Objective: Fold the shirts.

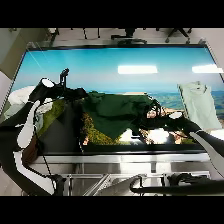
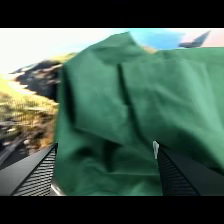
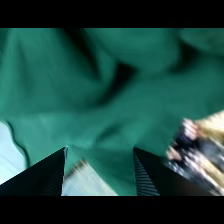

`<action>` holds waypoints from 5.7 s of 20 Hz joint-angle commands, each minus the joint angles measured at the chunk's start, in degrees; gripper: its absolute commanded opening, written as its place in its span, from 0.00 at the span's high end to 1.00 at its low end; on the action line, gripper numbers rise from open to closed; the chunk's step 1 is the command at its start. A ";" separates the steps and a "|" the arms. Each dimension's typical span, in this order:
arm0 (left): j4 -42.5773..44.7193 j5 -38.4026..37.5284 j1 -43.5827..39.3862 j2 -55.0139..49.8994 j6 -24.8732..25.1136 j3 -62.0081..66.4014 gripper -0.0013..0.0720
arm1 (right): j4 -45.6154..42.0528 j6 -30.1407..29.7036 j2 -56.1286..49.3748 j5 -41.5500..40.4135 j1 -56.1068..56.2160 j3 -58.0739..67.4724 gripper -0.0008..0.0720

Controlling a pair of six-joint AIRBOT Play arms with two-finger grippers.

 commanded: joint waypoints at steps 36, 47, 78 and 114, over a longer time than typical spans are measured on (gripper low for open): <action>-11.54 -0.11 3.80 50.47 -15.30 28.92 0.97 | 13.25 6.86 18.08 15.54 -19.80 72.02 0.96; -5.90 -11.74 -0.22 30.47 -13.31 13.92 0.97 | -4.33 3.43 -9.16 22.03 -8.17 67.78 0.96; 0.26 -16.94 4.85 -14.03 -7.82 31.36 0.22 | -45.51 29.27 3.39 23.76 -25.90 18.71 0.42; 0.50 -34.01 4.09 -14.16 4.37 25.90 0.22 | -11.15 12.81 -41.99 23.50 -30.58 75.78 0.61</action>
